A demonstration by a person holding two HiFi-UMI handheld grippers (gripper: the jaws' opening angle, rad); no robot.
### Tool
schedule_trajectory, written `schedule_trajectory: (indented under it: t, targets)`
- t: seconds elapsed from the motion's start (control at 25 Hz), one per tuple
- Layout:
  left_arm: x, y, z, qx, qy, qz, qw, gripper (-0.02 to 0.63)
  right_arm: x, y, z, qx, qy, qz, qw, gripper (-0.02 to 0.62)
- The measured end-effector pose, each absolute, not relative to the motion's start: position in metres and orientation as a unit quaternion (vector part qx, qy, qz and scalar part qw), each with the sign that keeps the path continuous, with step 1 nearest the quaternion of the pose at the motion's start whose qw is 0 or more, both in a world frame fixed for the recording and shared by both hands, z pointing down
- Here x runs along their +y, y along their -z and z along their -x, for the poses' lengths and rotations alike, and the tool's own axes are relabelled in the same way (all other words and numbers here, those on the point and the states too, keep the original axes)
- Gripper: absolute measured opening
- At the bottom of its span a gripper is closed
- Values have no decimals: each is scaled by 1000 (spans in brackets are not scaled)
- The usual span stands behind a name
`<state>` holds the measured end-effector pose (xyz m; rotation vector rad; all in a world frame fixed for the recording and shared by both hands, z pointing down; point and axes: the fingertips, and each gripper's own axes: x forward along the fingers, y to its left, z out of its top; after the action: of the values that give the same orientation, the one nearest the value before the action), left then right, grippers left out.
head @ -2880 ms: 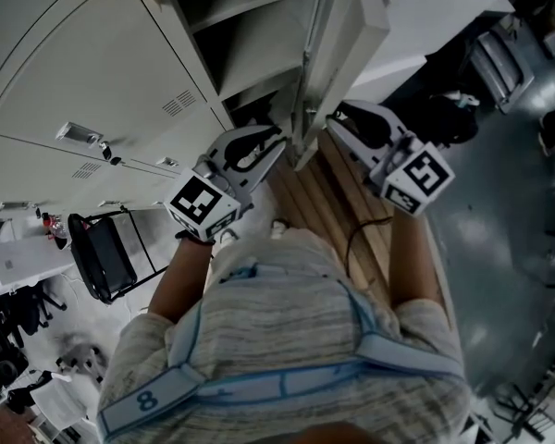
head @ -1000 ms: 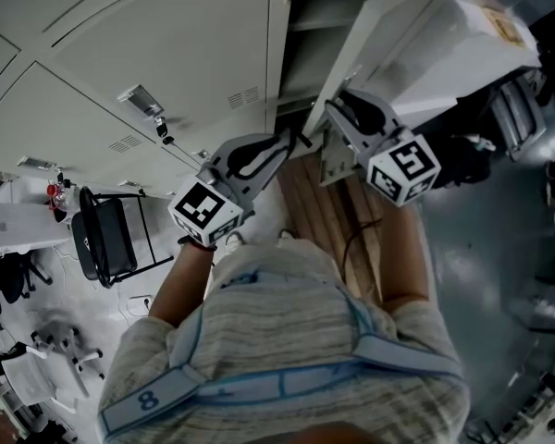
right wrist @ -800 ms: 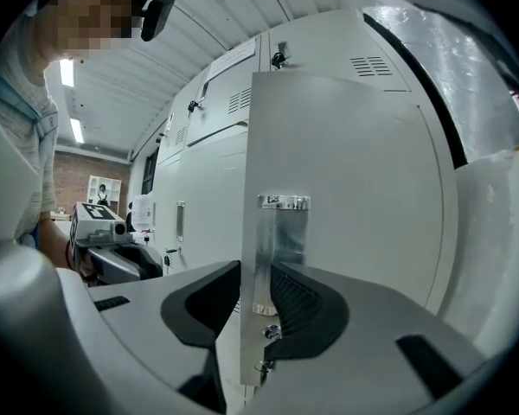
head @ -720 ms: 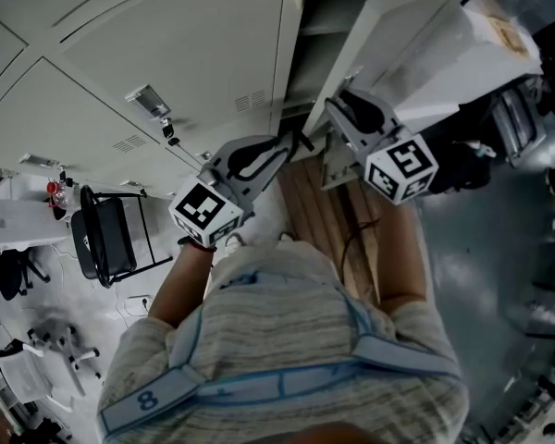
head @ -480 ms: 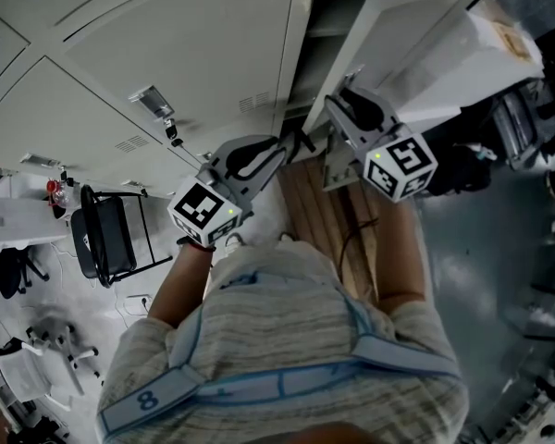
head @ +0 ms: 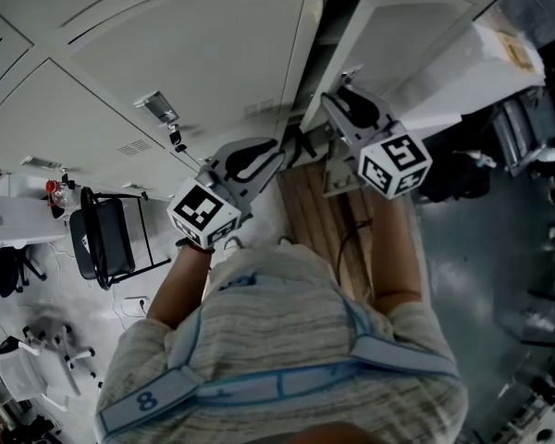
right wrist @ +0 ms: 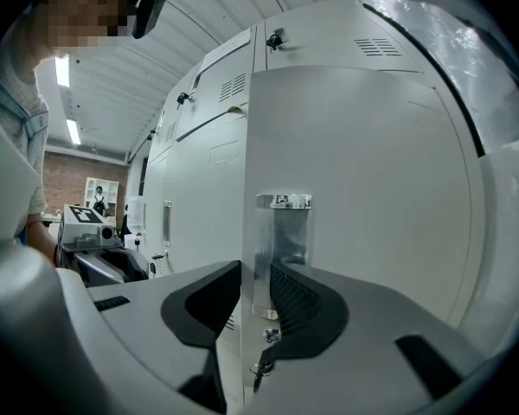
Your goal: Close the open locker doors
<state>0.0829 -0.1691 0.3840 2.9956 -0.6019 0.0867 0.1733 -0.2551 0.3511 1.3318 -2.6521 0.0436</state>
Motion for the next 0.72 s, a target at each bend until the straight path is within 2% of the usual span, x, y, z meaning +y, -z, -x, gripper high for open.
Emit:
schedule_trajectory:
  t: [0.72]
  targets:
    - [-181, -389, -77, -203, -31, -977, 51, 62, -286, -353, -166, -887, -16, -453, 85, 101]
